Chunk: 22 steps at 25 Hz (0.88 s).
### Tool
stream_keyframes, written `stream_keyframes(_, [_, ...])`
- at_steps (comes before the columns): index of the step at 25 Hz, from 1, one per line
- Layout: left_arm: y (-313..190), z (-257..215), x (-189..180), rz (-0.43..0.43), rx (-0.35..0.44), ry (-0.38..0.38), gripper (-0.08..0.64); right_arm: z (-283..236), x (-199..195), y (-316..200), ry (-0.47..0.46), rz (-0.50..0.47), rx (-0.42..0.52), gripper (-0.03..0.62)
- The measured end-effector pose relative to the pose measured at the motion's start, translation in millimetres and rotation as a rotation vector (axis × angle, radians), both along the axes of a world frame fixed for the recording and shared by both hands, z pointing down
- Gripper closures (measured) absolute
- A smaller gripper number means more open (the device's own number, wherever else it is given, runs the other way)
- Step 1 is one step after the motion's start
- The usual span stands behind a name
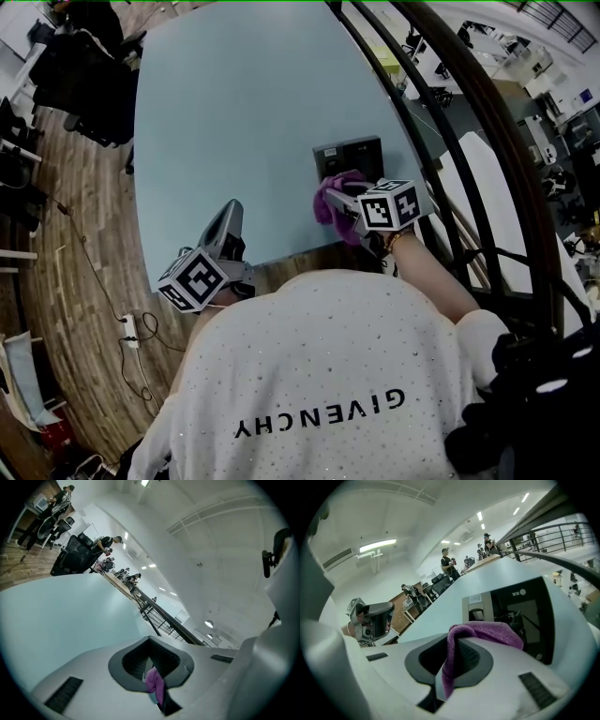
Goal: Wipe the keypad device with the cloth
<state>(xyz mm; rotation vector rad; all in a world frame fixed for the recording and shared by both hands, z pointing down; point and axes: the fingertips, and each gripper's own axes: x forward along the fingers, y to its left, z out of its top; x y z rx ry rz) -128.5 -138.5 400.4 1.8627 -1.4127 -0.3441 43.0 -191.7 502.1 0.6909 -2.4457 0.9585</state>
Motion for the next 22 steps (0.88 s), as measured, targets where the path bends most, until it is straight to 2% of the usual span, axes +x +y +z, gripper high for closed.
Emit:
stream_keyframes(5, [-0.2, 2.8, 1.5, 0.001, -0.001, 0.001, 0.557, 8.3, 22.4, -12.1, 0.073, 0.053, 0.052, 0.566])
stream_keyframes(15, [-9.1, 7.3, 9.9, 0.019, 0.002, -0.006, 0.557, 10.1, 62.8, -33.8, 0.039, 0.214, 0.021, 0.566])
stream_keyframes(22, [-8.5, 1.8, 13.4, 0.023, 0.010, 0.007, 0.557, 9.5, 91.6, -40.9, 0.063, 0.300, 0.026, 0.568])
